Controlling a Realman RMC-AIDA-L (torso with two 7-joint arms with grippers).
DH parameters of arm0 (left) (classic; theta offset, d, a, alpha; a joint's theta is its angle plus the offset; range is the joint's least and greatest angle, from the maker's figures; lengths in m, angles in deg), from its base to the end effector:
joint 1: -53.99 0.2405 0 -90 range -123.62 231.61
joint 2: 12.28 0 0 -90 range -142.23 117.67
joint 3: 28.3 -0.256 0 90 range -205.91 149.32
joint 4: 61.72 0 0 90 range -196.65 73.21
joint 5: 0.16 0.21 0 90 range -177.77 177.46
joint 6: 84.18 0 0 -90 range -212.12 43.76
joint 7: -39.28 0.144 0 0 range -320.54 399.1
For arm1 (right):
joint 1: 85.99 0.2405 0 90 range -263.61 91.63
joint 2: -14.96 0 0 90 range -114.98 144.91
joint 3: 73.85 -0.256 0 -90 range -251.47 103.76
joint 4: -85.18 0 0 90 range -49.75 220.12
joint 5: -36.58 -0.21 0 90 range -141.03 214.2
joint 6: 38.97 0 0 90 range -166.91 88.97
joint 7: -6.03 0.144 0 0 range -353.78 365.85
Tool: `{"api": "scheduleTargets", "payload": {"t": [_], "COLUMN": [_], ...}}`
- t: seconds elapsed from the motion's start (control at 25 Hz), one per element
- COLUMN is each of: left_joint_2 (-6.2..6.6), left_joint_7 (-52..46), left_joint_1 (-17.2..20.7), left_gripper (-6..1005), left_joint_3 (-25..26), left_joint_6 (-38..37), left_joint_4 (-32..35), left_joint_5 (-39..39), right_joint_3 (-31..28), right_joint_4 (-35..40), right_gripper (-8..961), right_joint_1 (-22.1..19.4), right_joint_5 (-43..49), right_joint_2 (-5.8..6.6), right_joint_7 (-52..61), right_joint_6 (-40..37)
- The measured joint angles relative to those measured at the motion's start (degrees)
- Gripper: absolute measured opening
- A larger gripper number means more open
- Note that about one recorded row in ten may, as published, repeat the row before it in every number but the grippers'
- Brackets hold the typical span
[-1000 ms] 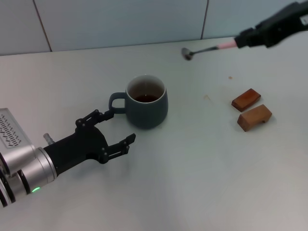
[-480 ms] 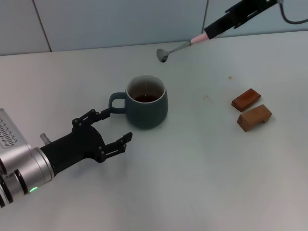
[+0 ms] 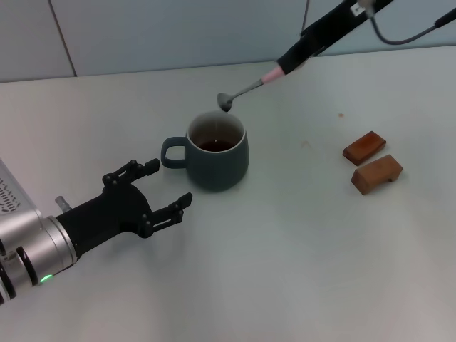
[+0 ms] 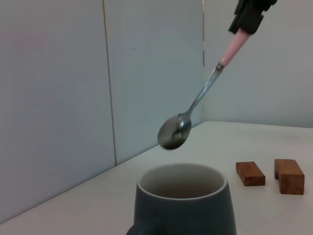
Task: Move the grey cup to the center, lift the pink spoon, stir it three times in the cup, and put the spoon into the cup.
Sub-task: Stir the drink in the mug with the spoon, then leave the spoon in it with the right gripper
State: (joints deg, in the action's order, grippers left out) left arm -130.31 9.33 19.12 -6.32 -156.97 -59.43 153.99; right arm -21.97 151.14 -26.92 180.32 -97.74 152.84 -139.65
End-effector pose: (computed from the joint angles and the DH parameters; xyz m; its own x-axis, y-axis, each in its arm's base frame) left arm -0.2837 0.3173 -0.0739 0.8414 0.0689 0.5360 0.3568 -0.8157 -0.4553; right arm 0.0820 0.4225 0.0808 0.7523 -0.6583 -0.0276 -0.6336 -0.7113 -0.3043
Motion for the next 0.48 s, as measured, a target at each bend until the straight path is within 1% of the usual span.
{"api": "scheduleTargets", "payload": {"t": [0.04, 0.12, 0.16, 0.2, 0.24, 0.48], "left_joint_2": [0.00, 0.00, 0.00, 0.00, 0.00, 0.00], "left_joint_7": [0.0, 0.0, 0.0, 0.0, 0.0, 0.0], "left_joint_1": [0.0, 0.1, 0.1, 0.1, 0.1, 0.2], "left_gripper": [847, 847, 847, 847, 847, 847], "left_joint_3": [0.0, 0.0, 0.0, 0.0, 0.1, 0.5], "left_joint_6": [0.0, 0.0, 0.0, 0.0, 0.0, 0.0], "left_joint_4": [0.0, 0.0, 0.0, 0.0, 0.0, 0.0], "left_joint_5": [0.0, 0.0, 0.0, 0.0, 0.0, -0.1], "right_joint_3": [0.0, 0.9, 0.9, 1.7, 1.7, 2.7], "right_joint_4": [0.0, -3.8, -3.8, -6.5, -6.5, -12.9], "right_gripper": [119, 119, 119, 119, 119, 120], "right_joint_1": [0.0, 1.3, 1.3, 2.3, 2.3, 5.4], "right_joint_5": [0.0, 0.2, 0.2, 0.6, 0.6, 3.3], "right_joint_2": [0.00, 0.05, 0.05, 0.09, 0.09, -0.03], "right_joint_7": [0.0, -0.9, -0.9, -1.3, -1.3, -2.7], "right_joint_6": [0.0, 1.7, 1.7, 2.9, 2.9, 5.5]}}
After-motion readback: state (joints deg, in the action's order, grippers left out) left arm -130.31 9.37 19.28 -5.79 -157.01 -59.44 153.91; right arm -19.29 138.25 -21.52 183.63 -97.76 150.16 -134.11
